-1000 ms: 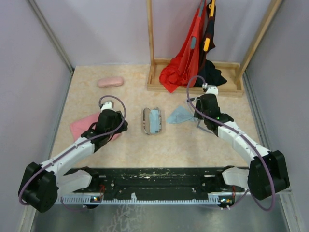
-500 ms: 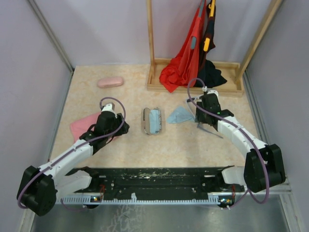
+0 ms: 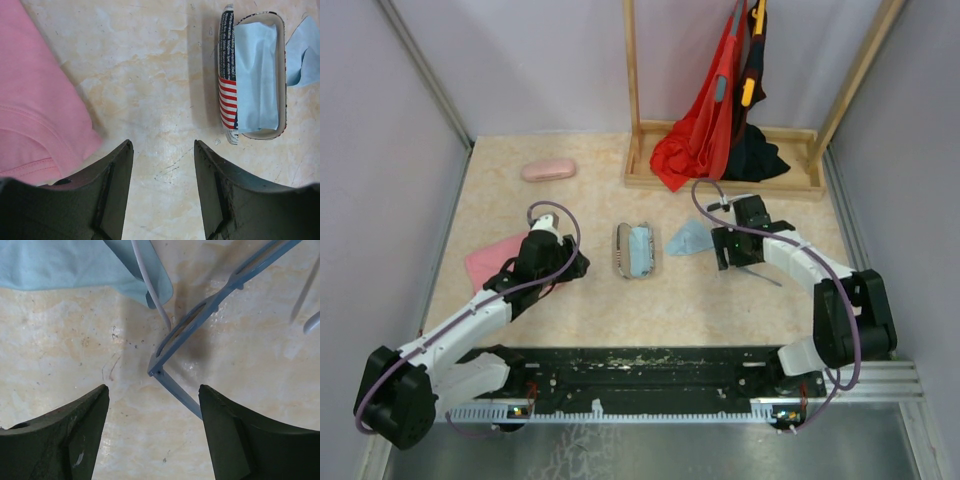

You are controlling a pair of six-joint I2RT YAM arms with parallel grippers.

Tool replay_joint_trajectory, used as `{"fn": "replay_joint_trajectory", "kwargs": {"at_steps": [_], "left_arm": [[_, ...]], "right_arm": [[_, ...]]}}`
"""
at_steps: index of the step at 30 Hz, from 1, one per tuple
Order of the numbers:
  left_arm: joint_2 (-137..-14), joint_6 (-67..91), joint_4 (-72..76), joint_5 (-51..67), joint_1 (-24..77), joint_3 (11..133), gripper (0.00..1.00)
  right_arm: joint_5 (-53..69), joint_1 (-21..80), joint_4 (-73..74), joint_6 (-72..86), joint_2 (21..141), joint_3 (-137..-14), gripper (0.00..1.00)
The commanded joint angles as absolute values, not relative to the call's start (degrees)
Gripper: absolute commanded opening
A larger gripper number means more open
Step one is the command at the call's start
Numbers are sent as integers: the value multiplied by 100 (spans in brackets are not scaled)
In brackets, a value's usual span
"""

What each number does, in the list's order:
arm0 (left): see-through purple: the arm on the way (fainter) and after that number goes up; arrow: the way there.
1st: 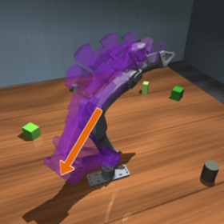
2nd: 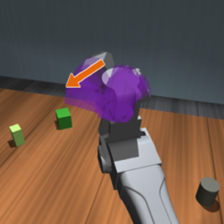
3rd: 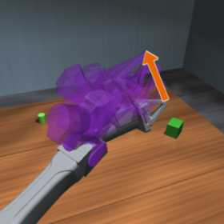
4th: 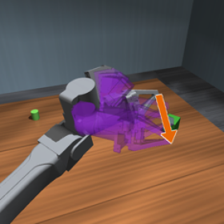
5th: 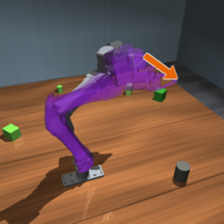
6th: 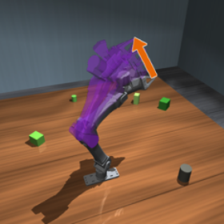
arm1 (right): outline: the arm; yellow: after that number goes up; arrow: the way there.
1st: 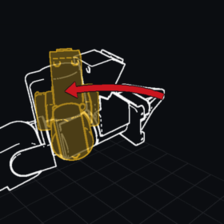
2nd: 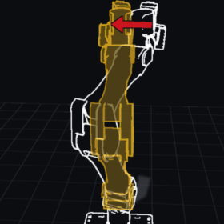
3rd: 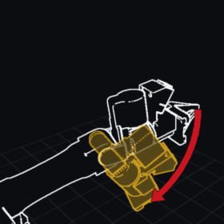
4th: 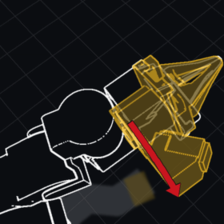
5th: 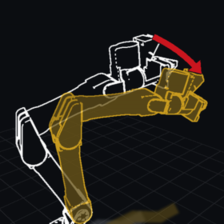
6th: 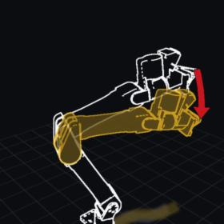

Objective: Organize the sunglasses
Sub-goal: Adjust the sunglasses at the center of the board.

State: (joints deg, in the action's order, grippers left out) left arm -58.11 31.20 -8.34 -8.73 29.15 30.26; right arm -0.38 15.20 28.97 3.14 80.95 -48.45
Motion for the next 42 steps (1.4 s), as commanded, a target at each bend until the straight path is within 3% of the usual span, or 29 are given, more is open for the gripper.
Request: {"fn": "replay_joint_trajectory", "kwargs": {"at_steps": [1,23,32,42], "left_arm": [[-5703,3037,-905,-773,2933,3052,58],[-5677,3011,-924,-778,2932,3030,58],[-5724,3008,-922,-729,2927,3041,58],[-5721,3002,-933,-756,2929,3072,58]], "right_arm": [[123,1502,2950,4,8223,-5087,72],[789,1960,3234,782,8184,-4983,34],[654,2174,3214,871,8386,-4966,29],[684,2210,3031,710,7712,-5055,6]]}}
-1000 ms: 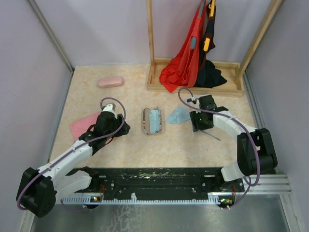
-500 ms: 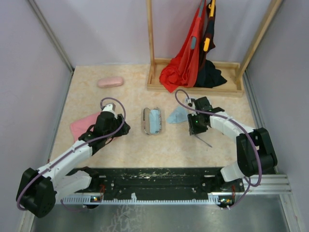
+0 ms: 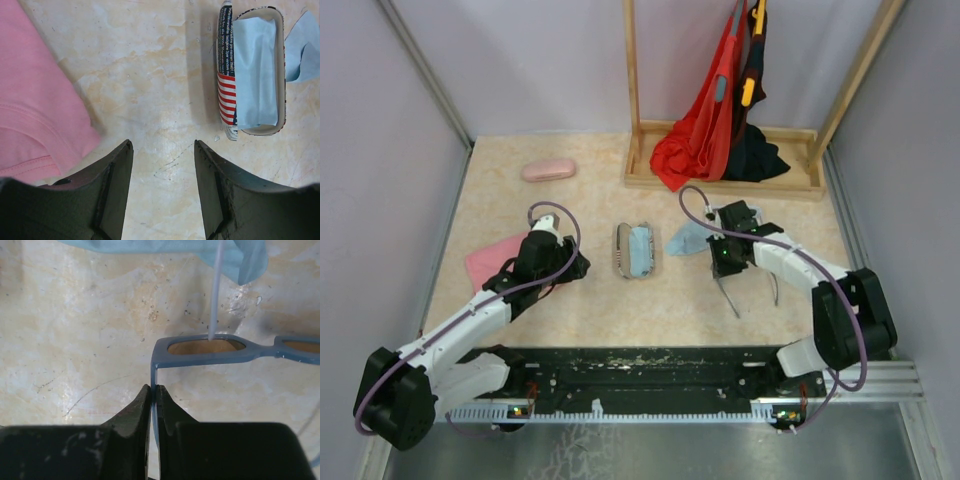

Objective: Organize the sunglasses
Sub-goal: Adjust the sunglasses at the center of the board.

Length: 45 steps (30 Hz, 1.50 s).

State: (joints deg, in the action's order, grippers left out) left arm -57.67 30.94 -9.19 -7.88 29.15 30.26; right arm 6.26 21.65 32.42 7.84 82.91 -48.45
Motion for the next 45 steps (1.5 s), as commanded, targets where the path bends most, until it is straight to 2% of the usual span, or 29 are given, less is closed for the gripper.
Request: {"fn": "replay_joint_trajectory", "kwargs": {"at_steps": [1,3,8,20,31,39,45], "left_arm": [[-5726,2999,-933,-756,2927,3076,58],[-5741,3005,-940,-754,2927,3096,58],[-5724,3001,-980,-779,2929,3111,58],[-5662,3000,-1055,-848,2933,3137,58],[-5628,3011,-1107,-850,2929,3199,58],[-5583,3010,-1141,-852,2927,3201,58],[-5560,3006,-1143,-853,2928,3203,58]], "right_arm": [[726,2214,3013,704,7600,-5073,4],[755,2214,2990,712,7414,-5088,1],[889,2187,2943,825,7151,-5063,0],[2820,1269,1334,1596,6526,-4237,0],[4306,1137,-134,2712,6882,-3941,0],[4567,1124,-1533,3428,7181,-3395,0],[4611,1114,-3325,4032,7412,-2921,0]]}}
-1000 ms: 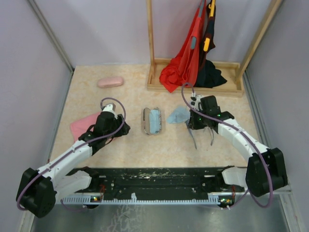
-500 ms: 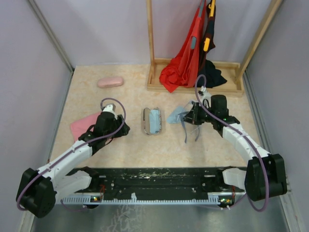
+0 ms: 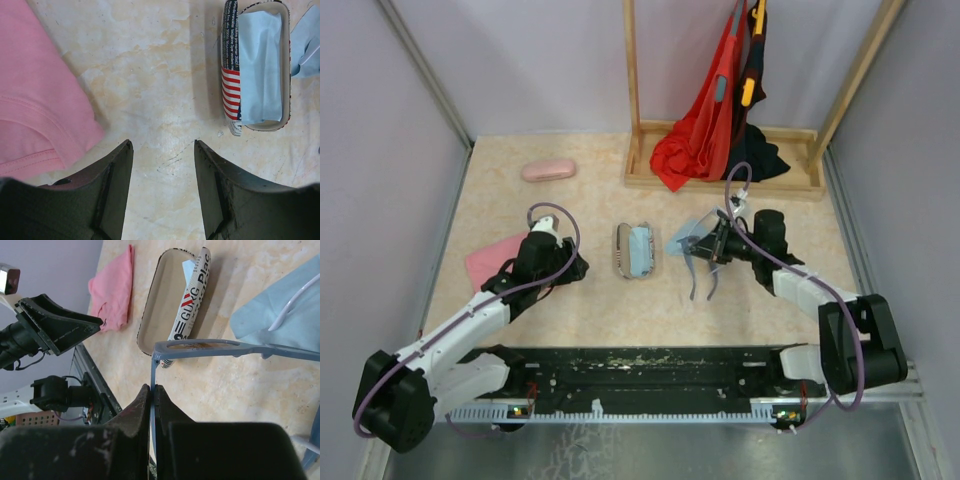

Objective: Organize the sunglasses
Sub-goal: Adjust the sunglasses at the center of the board.

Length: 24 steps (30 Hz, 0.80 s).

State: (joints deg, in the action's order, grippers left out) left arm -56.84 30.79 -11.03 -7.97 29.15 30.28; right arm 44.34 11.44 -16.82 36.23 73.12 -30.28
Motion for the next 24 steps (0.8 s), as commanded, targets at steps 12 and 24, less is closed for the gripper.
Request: {"fn": "replay_joint_trajectory", "kwargs": {"at_steps": [12,24], "left_arm": [[-5576,2960,-1163,-819,2928,3272,58],[-5478,2942,-1289,-832,2929,3344,58]], "right_arm": [[4741,1115,-1412,1091,7344,-4039,0],[5202,1177,-1537,184,7749,-4478,0]]}}
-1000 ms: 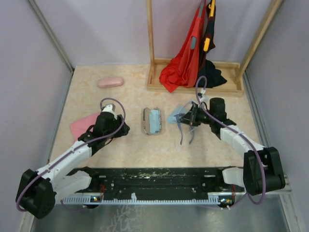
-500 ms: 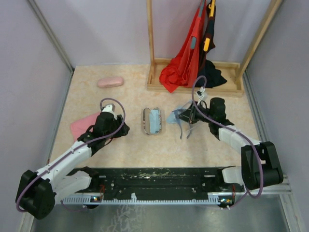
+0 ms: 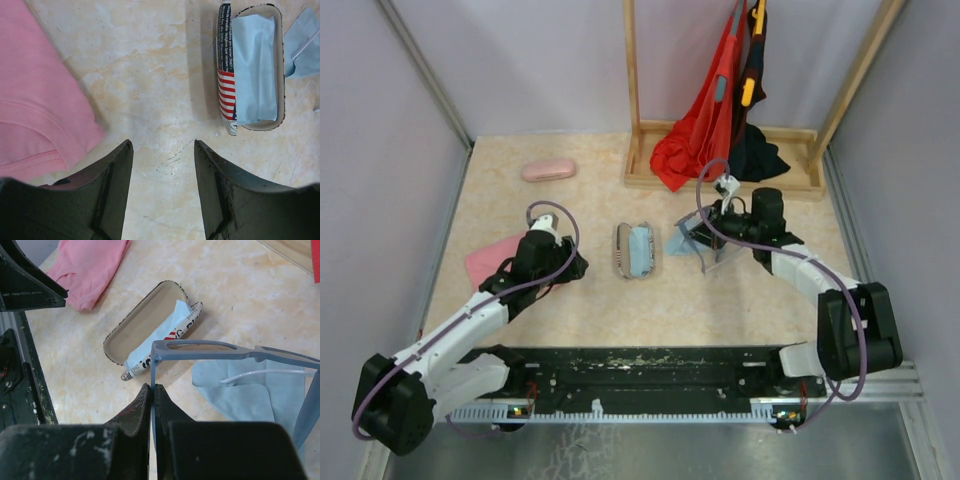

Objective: Organize the sunglasses
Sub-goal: Adjust the sunglasses at the center of the board.

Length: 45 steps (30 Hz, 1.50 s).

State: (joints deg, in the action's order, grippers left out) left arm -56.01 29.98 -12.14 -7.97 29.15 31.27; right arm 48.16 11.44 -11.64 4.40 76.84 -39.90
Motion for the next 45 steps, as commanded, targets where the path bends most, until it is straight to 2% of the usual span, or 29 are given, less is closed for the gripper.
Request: {"fn": "replay_joint_trajectory", "kwargs": {"at_steps": [1,10,16,19,24,29,34,39,45], "left_arm": [[-5462,2948,-1304,-835,2933,3353,58],[-5304,2945,-1401,-852,2933,3391,58],[-5193,2983,-1449,-831,2927,3401,59],[-5167,2985,-1450,-785,2933,3393,58],[-5174,3007,-1401,-683,2930,3384,58],[-5190,3025,-1383,-607,2931,3372,58],[-5084,3016,-1422,-627,2927,3349,58],[-5001,3022,-1508,-658,2927,3357,58],[-4857,3036,-1594,-676,2930,3310,59]], "right_arm": [[5092,1257,-1527,275,7714,-4532,0],[3508,2147,-1198,1138,6763,-4523,0],[753,2788,-128,2130,5953,-4430,0],[-797,3431,965,2679,5779,-4644,0],[-2396,4343,2674,3828,6150,-5064,0],[-3400,5111,3734,4667,7211,-5566,0],[-3321,5251,3658,4962,8003,-5759,0],[-2600,5169,2988,4978,8580,-5713,6],[-2049,5068,2575,4838,8956,-5853,23]]}}
